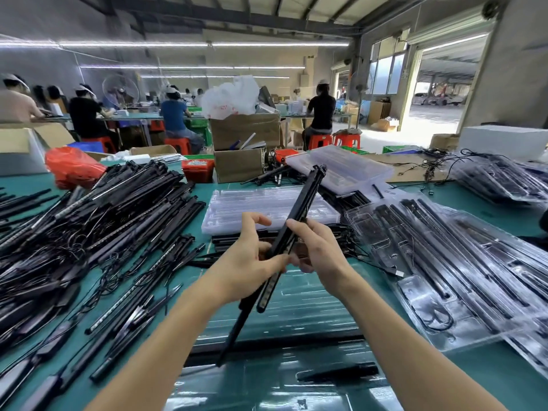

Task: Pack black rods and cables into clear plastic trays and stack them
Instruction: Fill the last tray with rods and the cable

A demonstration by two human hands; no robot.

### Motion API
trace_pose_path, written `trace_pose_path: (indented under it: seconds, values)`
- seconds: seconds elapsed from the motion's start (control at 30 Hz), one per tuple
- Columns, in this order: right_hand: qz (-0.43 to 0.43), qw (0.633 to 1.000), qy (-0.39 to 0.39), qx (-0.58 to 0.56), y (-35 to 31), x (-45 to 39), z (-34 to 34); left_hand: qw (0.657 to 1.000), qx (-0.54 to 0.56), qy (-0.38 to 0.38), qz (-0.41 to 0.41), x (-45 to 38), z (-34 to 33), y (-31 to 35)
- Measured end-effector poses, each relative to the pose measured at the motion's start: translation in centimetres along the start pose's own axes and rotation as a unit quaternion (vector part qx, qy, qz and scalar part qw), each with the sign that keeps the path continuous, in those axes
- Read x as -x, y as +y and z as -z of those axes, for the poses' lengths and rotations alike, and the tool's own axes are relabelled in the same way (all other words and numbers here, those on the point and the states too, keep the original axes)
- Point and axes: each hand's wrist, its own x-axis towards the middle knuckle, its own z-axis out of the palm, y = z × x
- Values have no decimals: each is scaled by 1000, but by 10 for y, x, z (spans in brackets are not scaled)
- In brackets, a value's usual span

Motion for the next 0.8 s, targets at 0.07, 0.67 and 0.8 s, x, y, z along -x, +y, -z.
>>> trace_pose_path:
  seconds: [0.07,0.67,0.8]
  values:
    - [-30,998,14,-49,3,-1,-1,994,-81,-51,52,12,20,3]
    - [-184,927,59,-322,23,3,-11,981,-131,-38,138,54,128,10]
    - [-212,912,43,-348,29,5,-9,956,-246,151,-60,45,120,4]
